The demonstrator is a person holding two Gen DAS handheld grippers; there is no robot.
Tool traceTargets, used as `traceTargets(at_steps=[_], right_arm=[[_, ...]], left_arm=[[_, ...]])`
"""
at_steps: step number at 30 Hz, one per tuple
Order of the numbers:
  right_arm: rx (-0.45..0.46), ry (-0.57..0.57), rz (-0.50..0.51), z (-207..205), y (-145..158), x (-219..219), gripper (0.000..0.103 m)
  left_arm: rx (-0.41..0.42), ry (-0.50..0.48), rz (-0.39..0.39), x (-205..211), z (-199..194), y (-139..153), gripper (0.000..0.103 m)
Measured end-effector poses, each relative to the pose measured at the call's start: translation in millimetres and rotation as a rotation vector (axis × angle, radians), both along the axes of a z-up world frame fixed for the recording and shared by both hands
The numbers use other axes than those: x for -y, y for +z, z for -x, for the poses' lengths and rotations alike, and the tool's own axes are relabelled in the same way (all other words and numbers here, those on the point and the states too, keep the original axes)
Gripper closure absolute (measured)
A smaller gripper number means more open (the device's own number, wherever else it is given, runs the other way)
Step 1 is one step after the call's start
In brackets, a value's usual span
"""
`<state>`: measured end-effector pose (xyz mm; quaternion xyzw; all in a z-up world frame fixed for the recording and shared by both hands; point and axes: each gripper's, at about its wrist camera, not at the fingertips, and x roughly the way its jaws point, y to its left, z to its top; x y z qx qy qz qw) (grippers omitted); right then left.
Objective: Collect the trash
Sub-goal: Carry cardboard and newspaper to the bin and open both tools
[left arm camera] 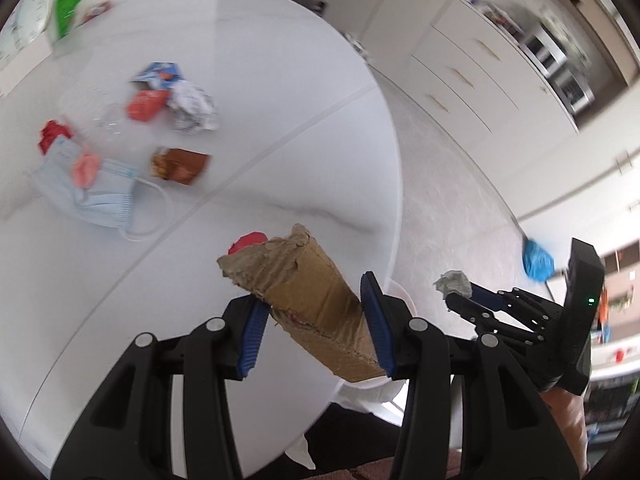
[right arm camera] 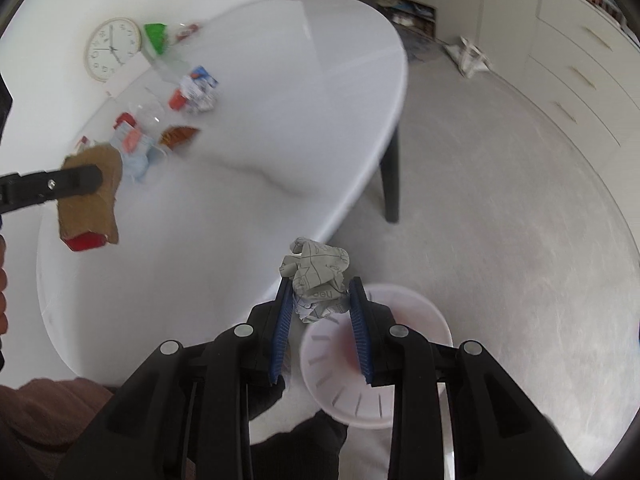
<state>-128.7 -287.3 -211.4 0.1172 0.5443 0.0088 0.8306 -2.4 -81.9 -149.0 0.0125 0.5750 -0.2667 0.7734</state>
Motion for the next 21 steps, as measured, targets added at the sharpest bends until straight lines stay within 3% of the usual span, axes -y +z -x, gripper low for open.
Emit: traceTargets(at_steps=[6, 9, 10, 15, 21], right_arm=[[-0.078, -0.045, -0.009, 39, -36, 14, 0.071], [-0.099, -0.059, -0.020, 47, -48, 20, 0.038], [-0.101, -0.069, -0.007, 49, -48, 21, 0.033], [-0.089, -0.131, 0.051, 61, -39, 37, 0.013], [-0.055, -0.195, 0.102, 79, -23, 67, 0.009]], left_arm=[[0.003, -0.144, -0.017, 45, 32, -4, 0.058], [0.008, -0.193, -0.031, 63, 44, -6, 0.058], [0.007, -0.205, -0.035, 68, 48, -6, 0.058], [0.003, -0.267, -0.052, 90, 63, -13, 0.058], [-0.021, -0.344, -0.065, 113, 81, -25, 0.057]])
